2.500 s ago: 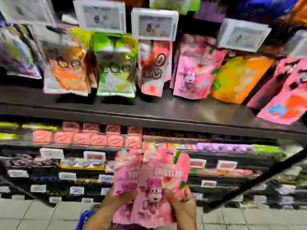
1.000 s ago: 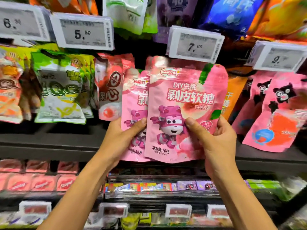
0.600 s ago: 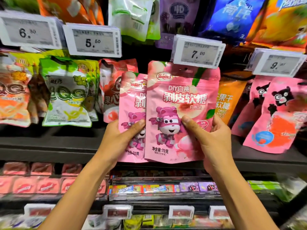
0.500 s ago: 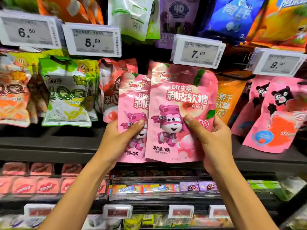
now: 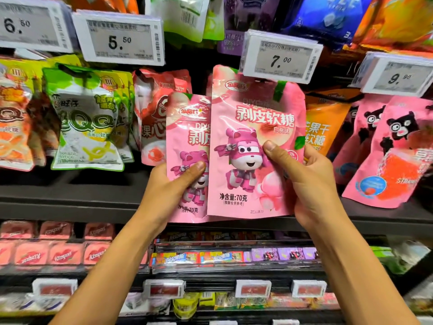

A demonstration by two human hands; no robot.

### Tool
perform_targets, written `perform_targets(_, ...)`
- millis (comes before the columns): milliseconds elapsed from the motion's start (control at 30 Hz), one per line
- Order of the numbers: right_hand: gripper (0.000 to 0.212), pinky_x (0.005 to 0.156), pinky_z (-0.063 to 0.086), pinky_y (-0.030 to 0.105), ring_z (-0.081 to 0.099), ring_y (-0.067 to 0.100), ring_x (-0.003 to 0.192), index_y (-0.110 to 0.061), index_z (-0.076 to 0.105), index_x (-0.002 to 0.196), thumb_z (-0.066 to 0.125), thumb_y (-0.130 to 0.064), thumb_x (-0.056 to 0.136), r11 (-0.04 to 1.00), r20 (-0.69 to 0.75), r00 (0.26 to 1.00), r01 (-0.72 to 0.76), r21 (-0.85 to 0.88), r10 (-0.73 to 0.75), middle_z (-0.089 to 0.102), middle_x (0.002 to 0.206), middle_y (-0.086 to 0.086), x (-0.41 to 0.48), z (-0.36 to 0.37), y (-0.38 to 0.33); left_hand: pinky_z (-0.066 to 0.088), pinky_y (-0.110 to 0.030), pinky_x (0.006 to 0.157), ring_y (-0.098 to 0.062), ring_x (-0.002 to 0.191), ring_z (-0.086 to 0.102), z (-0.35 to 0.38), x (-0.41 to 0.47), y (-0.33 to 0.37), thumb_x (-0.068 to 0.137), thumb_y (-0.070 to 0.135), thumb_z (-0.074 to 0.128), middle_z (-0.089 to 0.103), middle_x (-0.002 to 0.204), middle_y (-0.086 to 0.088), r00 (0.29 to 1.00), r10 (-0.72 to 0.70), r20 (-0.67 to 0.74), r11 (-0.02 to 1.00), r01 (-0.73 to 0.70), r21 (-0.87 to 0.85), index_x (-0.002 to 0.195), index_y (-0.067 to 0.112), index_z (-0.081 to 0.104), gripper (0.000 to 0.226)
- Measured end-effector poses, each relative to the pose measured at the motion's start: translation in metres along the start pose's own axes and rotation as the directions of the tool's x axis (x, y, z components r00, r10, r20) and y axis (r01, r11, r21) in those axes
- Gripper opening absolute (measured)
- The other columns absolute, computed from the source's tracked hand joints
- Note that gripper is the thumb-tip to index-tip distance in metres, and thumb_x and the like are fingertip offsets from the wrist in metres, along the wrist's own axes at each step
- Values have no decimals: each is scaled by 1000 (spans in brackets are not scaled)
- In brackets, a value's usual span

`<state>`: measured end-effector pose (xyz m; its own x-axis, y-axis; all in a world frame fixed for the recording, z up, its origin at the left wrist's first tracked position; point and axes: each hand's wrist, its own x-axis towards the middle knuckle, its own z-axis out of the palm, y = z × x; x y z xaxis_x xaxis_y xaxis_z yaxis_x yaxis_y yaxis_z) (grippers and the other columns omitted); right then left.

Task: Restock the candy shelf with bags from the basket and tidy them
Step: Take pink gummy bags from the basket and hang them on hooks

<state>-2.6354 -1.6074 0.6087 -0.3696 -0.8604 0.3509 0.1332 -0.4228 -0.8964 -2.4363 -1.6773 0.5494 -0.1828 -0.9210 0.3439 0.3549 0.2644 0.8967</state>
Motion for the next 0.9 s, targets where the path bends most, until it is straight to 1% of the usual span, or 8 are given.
perform_targets(233, 50, 64, 57, 27, 74, 20, 80, -9, 71, 103, 83, -29, 60, 998, 9, 998, -67, -4, 67, 77, 93, 7, -4, 1, -7, 56, -21, 68, -18, 88, 74, 1, -3, 2, 70, 42, 77, 77, 96, -2, 1000, -12, -7, 1000, 11, -16, 94, 27, 77, 29)
perform_targets(367, 45, 63, 56, 25, 73, 17, 76, -6, 71, 103, 80, -24, 63, 996, 2, 997, -83, 16, 83, 77, 90, 6, -5, 2, -8, 57, -22, 68, -20, 88, 74, 1, -5, 1, 75, 33, 76, 77, 96, -3, 1000, -26, -5, 1000, 26, -9, 92, 26, 77, 18)
perform_targets(500, 39, 61, 56, 24, 74, 17, 75, -9, 72, 100, 81, -24, 65, 994, -14, 994, -106, -5, 106, 77, 88, 6, 1, 3, -7, 57, -23, 70, -21, 90, 74, -1, -7, 2, 70, 41, 77, 77, 98, -4, 1000, -26, 7, 1000, 26, -6, 95, 27, 77, 29)
perform_targets(567, 32, 60, 56, 23, 74, 15, 74, -11, 72, 98, 82, -20, 69, 992, -31, 994, -109, -57, 108, 77, 87, 3, 7, 3, -3, 57, -23, 71, -20, 90, 74, -6, -7, 2, 70, 44, 77, 77, 98, -2, 1000, -22, -12, 1000, 23, 17, 96, 29, 76, 30)
perform_targets(633, 26, 61, 57, 25, 74, 16, 76, -15, 73, 96, 82, -19, 72, 986, -48, 993, -117, -122, 112, 77, 87, 2, 14, 2, 2, 57, -23, 70, -19, 89, 74, -13, -8, 3, 69, 48, 77, 77, 96, 0, 999, -31, -37, 998, 33, 48, 95, 32, 76, 31)
perform_targets(700, 27, 64, 59, 28, 75, 18, 78, -15, 73, 97, 83, -19, 73, 979, -65, 990, -134, -153, 125, 77, 88, 2, 21, 0, 6, 57, -22, 69, -18, 87, 74, -20, -10, 3, 69, 52, 77, 77, 95, 1, 998, -41, -44, 996, 44, 78, 95, 33, 76, 32)
perform_targets(833, 33, 61, 56, 25, 74, 17, 75, -11, 70, 103, 83, -17, 73, 970, -102, 985, -153, -186, 136, 77, 87, 4, 36, 3, 14, 56, -22, 66, -19, 85, 75, -33, -16, 1, 68, 56, 78, 77, 93, 0, 996, -68, -62, 991, 75, 115, 95, 31, 76, 37)
perform_targets(900, 29, 61, 58, 25, 74, 16, 74, -12, 70, 101, 82, -13, 75, 966, -113, 983, -163, -201, 142, 77, 85, 4, 45, 7, 18, 56, -22, 64, -20, 83, 75, -37, -19, 0, 66, 59, 78, 77, 91, -1, 995, -79, -64, 987, 87, 138, 94, 29, 76, 41)
